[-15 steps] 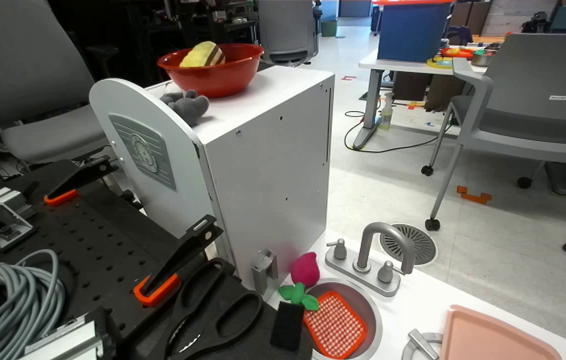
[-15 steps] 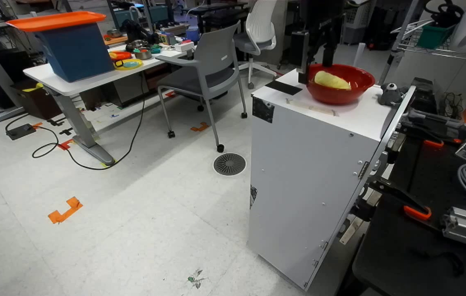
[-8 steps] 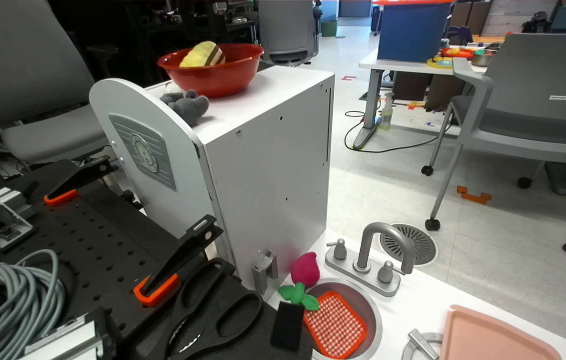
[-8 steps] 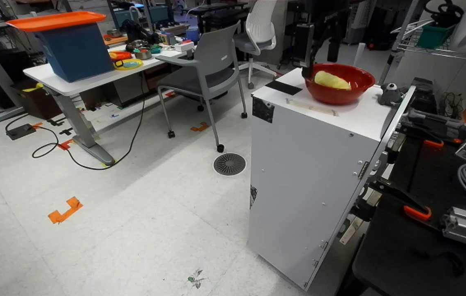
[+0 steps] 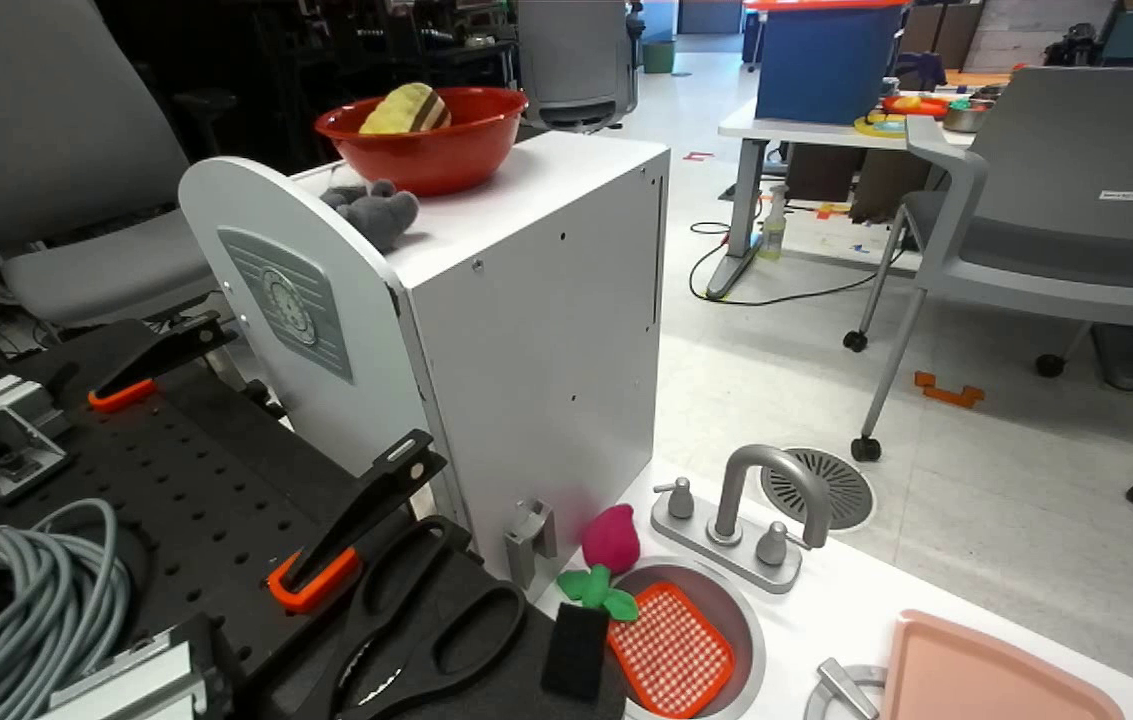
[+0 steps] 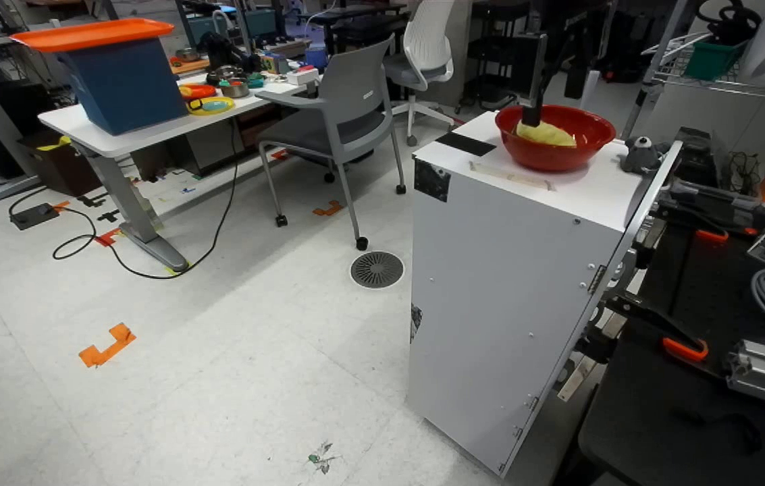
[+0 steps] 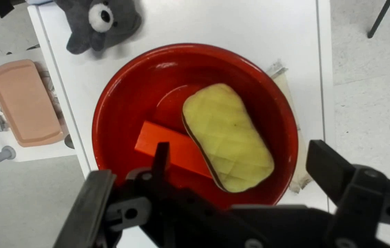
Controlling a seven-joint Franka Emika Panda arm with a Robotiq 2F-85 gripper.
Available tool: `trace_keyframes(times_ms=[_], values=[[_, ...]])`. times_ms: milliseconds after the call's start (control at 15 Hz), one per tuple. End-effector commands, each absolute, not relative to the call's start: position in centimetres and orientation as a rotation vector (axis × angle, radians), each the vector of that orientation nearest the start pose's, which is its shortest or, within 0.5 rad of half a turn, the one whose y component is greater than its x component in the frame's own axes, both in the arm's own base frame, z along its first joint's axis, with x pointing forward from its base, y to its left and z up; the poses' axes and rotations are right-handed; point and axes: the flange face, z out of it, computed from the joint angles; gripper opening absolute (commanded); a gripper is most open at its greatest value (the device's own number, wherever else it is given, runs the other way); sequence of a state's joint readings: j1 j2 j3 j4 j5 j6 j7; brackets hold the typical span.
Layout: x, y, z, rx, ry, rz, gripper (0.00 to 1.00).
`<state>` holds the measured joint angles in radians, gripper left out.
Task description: Remove the yellow plushy from the red bowl and put it on the counter
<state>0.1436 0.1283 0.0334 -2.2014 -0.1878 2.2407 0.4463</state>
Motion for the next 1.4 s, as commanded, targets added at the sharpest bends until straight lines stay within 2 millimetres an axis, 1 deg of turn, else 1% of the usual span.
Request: trace_keyframes(times_ms=[0, 200, 400, 600, 733, 867, 1067, 1333], values=[[51.0, 8.7, 32.3, -3.283, 0.298, 0.013, 1.00], [50.0, 7.8, 32.3, -3.250, 0.376, -0.018, 1.00], [49.1, 5.9, 31.9, -3.200, 0.483, -0.040, 1.00], [48.5, 3.6, 31.4, -3.149, 0.575, -0.034, 1.00], [48.3, 2.2, 31.1, -3.126, 0.625, -0.012, 1.00], [48.4, 1.2, 30.9, -3.110, 0.660, 0.006, 1.00], [48.5, 0.4, 30.8, -3.101, 0.691, 0.010, 1.00], [48.8, 0.2, 30.9, -3.102, 0.698, 0.012, 1.00]])
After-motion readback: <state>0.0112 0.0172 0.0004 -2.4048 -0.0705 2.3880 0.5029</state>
